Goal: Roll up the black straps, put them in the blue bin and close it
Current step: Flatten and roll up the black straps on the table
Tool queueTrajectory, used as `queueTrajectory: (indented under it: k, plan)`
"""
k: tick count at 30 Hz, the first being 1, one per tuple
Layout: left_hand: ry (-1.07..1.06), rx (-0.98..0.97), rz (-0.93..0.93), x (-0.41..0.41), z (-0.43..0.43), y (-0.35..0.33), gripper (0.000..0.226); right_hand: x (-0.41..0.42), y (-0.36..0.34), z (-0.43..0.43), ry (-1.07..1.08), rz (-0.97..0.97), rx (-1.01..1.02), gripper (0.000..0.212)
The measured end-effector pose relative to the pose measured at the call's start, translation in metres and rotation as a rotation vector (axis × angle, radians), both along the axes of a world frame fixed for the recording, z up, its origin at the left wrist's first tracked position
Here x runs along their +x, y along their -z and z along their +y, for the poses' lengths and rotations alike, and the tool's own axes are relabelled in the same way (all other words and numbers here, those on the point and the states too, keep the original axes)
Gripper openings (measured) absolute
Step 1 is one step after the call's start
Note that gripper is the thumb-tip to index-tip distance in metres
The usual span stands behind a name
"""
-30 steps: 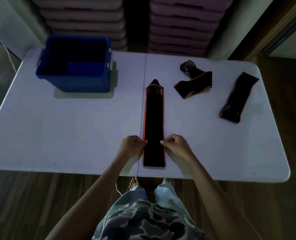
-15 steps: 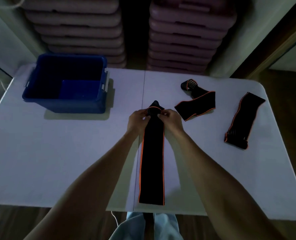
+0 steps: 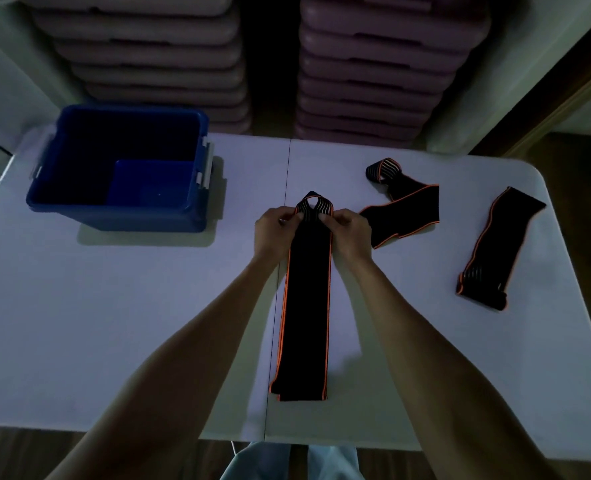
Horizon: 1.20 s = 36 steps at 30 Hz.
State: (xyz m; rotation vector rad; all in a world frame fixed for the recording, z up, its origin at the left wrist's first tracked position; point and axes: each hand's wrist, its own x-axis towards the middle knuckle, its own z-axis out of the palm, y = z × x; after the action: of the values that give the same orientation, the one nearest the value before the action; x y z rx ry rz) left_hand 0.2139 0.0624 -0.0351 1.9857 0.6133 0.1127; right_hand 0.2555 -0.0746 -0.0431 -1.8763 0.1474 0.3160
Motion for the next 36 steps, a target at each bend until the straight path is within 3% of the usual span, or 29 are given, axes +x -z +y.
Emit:
queueTrajectory:
  k: [5,9,12,14,17,21,25,28,31,33,36]
  plan:
    - [-0.010,0.011,0.106,-0.019,-0.002,0.007,0.034,-0.010,-0.003,-0.009,-0.047,0.076,-0.088,0.050]
    - [0.022,-0.023,0.262,-0.083,-0.010,0.004,0.027,-0.059,-0.009,-0.034,-0.055,0.168,-0.115,0.035]
    - [0.046,-0.241,0.433,-0.155,-0.014,0.004,0.012,-0.116,-0.006,-0.066,-0.268,0.228,-0.281,0.039]
    - [0.132,-0.239,0.472,-0.194,-0.017,-0.001,0.021,-0.149,0.000,-0.082,-0.305,0.276,-0.303,0.027]
    - [0.163,-0.317,0.434,-0.219,-0.024,-0.011,0.022,-0.181,0.001,-0.084,-0.301,0.389,-0.159,0.025]
    - [0.050,-0.616,0.447,-0.226,-0.032,-0.016,0.026,-0.203,-0.009,-0.084,-0.243,0.545,0.005,0.019]
    - [0.056,-0.677,0.417,-0.235,-0.035,-0.010,0.025,-0.215,-0.016,-0.094,-0.222,0.576,0.116,0.021]
    - [0.116,-0.521,0.370,-0.242,-0.036,-0.007,0.030,-0.227,-0.015,-0.098,-0.213,0.392,0.030,0.025]
    - [0.299,-0.003,0.067,-0.254,-0.029,-0.002,0.041,-0.235,-0.011,-0.112,-0.331,-0.121,-0.146,0.023]
    - [0.466,0.150,-0.115,-0.264,-0.028,-0.005,0.045,-0.241,-0.015,-0.120,-0.477,-0.262,-0.164,0.026]
    - [0.696,0.349,-0.138,-0.272,-0.030,-0.006,0.038,-0.248,-0.014,-0.123,-0.731,-0.397,-0.397,0.043]
